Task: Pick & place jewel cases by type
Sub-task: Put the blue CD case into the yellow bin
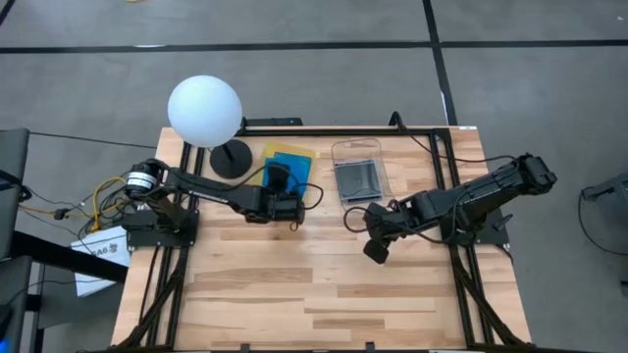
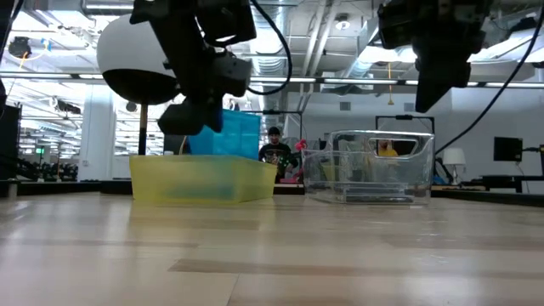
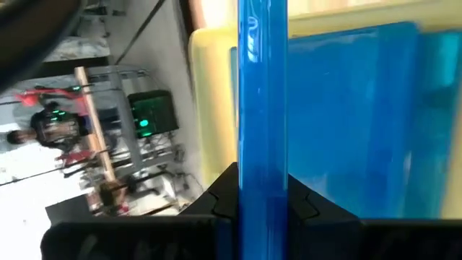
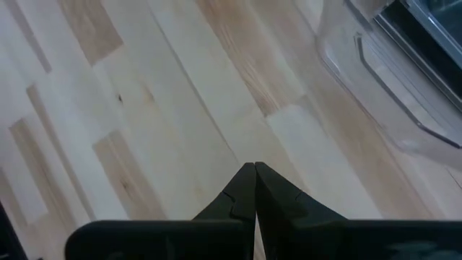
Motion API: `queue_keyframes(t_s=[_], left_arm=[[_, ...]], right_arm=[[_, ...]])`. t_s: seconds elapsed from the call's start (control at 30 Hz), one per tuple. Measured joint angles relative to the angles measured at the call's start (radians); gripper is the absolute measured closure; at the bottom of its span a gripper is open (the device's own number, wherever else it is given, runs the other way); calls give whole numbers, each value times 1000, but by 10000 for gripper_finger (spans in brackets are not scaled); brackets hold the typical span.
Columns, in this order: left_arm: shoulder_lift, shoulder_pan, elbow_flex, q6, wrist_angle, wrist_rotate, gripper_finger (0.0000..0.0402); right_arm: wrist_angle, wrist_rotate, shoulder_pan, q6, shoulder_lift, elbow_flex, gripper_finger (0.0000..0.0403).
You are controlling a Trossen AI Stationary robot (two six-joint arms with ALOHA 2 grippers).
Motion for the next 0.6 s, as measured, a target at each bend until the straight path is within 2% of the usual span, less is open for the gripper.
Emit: queue_keyframes(t_s=[0.13,0.43,0.6], left_arm=[[0,8,-18,15,47,60,368],[-1,15,-27,163,52,92,360],[-2,53,-26,175,50,177,341]], right_arm=[[0,0,0,-3,0,0,403],[4,-23,0,-18,0,0,403],[4,-24,0,-19,0,0,403]])
